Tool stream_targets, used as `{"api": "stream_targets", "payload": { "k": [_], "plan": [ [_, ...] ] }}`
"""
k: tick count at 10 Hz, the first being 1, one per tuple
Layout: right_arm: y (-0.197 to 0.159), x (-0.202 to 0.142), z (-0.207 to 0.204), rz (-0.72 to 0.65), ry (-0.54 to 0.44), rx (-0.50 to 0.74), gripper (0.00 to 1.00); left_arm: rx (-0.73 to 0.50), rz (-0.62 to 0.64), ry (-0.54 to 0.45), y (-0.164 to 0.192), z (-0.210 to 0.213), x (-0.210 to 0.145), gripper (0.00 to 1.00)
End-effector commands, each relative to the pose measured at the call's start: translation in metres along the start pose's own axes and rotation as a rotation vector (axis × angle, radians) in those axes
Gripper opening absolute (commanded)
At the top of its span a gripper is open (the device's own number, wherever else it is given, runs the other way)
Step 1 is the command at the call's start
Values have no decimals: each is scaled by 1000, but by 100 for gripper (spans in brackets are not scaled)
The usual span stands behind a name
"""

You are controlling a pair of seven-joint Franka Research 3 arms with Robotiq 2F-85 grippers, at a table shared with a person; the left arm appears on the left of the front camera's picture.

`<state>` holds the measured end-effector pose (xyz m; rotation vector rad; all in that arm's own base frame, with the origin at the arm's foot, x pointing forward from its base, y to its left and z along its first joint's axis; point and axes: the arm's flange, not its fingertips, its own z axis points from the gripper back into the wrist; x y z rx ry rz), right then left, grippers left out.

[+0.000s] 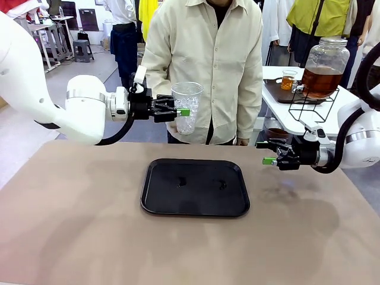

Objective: Pour the drink into the iced cup.
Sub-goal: Open the gripper to release the iced cup you were holding.

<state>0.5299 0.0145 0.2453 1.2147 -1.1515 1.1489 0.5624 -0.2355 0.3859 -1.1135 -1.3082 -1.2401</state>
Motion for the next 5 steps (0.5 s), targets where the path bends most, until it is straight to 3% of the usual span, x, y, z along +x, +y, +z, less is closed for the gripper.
{"api": "stream_targets", "payload": {
  "k": [1, 5],
  "plan": [
    [0, 2, -2, 2, 0, 3, 100, 2, -21, -8, -2, 0, 3, 60],
    [0, 2, -2, 2, 0, 3, 100, 2, -21, -8, -2, 0, 3, 60]
  ]
}}
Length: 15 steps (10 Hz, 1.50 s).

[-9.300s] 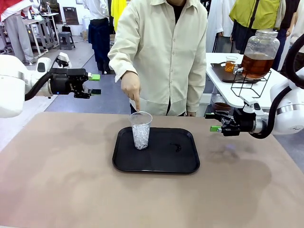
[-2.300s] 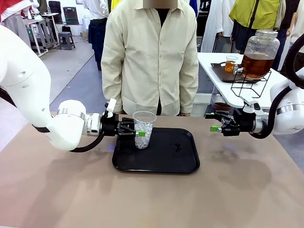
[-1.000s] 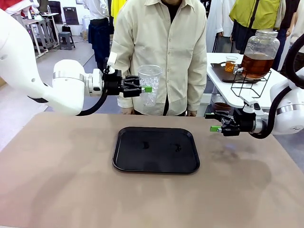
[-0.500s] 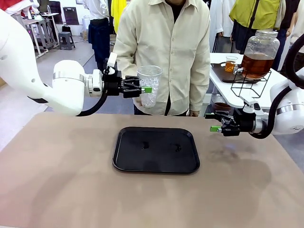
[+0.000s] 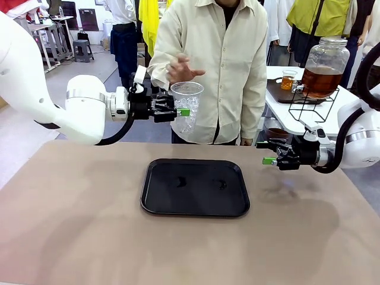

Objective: Pour the drink into the iced cup.
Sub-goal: Open the gripper to release the iced cup you were holding.

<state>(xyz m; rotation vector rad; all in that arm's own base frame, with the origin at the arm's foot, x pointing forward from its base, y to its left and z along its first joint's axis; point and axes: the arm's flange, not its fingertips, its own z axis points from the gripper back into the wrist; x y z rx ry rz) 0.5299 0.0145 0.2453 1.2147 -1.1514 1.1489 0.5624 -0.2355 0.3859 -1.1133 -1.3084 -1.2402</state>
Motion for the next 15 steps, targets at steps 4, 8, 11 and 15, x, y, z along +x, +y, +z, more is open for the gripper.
{"api": "stream_targets", "payload": {
  "k": [4, 8, 11, 15],
  "plan": [
    [0, 2, -2, 2, 0, 3, 100, 2, -20, -8, -2, 0, 3, 60],
    [0, 2, -2, 2, 0, 3, 100, 2, -20, -8, -2, 0, 3, 60],
    [0, 2, -2, 2, 0, 3, 100, 2, -20, -8, -2, 0, 3, 60],
    [0, 2, -2, 2, 0, 3, 100, 2, -20, -8, -2, 0, 3, 60]
  ]
}}
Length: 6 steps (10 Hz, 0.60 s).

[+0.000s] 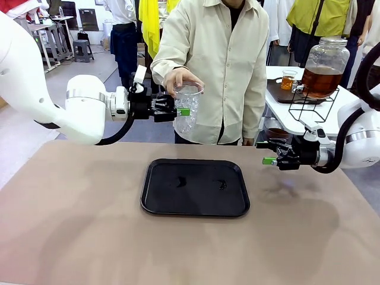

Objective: Pour the drink into the iced cup.
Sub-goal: Open the gripper to release the iced cup you were holding.

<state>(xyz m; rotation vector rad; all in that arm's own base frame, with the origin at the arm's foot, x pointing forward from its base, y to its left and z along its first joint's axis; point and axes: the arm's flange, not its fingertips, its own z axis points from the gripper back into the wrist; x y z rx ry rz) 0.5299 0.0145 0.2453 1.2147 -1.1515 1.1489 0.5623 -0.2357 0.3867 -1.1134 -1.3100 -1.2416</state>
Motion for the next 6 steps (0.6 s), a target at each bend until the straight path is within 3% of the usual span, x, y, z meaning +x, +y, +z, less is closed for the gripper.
{"api": "stream_targets", "payload": {
  "k": [1, 5, 6],
  "plan": [
    [0, 2, -2, 2, 0, 3, 100, 2, -19, -7, -2, 0, 3, 60],
    [0, 2, -2, 2, 0, 3, 100, 0, 0, 0, 0, 0, 0, 63],
    [0, 2, -2, 2, 0, 3, 100, -4, 13, 1, 0, 2, -1, 83]
  ]
}}
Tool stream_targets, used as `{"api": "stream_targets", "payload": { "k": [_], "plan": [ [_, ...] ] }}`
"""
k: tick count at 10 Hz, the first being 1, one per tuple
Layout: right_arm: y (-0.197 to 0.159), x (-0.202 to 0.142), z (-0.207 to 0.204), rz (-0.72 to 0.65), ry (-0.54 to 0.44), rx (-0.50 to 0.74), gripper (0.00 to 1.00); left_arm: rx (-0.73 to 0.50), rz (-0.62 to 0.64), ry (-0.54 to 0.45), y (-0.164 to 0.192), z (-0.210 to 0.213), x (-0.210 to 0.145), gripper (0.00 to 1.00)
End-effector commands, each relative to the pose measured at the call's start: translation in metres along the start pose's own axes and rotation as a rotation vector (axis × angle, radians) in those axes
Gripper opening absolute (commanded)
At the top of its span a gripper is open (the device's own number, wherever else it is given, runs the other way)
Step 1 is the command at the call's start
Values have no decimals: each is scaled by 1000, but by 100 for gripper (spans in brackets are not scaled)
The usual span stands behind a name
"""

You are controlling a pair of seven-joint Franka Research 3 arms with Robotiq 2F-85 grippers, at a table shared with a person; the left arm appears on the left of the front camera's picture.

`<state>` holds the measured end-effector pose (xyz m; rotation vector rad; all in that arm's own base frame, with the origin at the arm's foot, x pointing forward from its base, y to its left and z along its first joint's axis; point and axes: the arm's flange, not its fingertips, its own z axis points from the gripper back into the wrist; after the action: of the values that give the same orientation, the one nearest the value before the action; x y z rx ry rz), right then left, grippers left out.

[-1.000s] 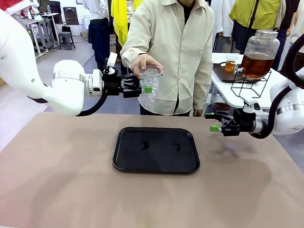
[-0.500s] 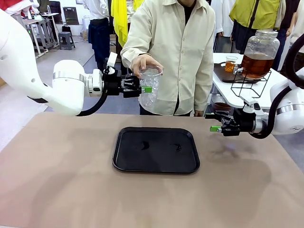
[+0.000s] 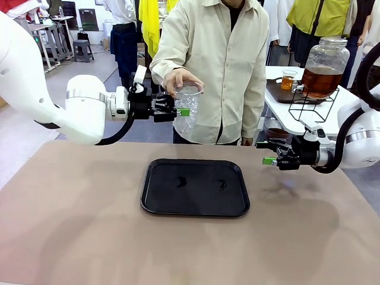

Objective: Pour the drink into the iced cup.
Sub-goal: Open the gripper to release the iced cup you were holding.

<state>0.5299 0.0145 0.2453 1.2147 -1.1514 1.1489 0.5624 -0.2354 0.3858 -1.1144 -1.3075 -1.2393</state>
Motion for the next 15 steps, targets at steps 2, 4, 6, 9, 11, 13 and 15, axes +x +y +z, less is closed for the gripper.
{"api": "stream_targets", "payload": {
  "k": [2, 4, 6, 9, 11, 13, 15],
  "plan": [
    [0, 2, -2, 2, 0, 3, 100, -1, 38, 11, -2, 13, -4, 100],
    [0, 2, -2, 2, 0, 3, 100, -6, 73, 12, -7, 33, -12, 100],
    [0, 2, -2, 2, 0, 3, 100, 6, 90, 37, -12, 60, -25, 100],
    [0, 2, -2, 2, 0, 3, 100, -23, 56, 62, -27, 117, -53, 100],
    [0, 2, -2, 2, 0, 3, 100, -5, 27, 33, -35, 153, -73, 100],
    [0, 2, -2, 2, 0, 3, 100, 22, 33, 11, -41, 181, -87, 100],
    [0, 2, -2, 2, 0, 3, 100, 42, 32, 13, -44, 193, -96, 100]
  ]
}}
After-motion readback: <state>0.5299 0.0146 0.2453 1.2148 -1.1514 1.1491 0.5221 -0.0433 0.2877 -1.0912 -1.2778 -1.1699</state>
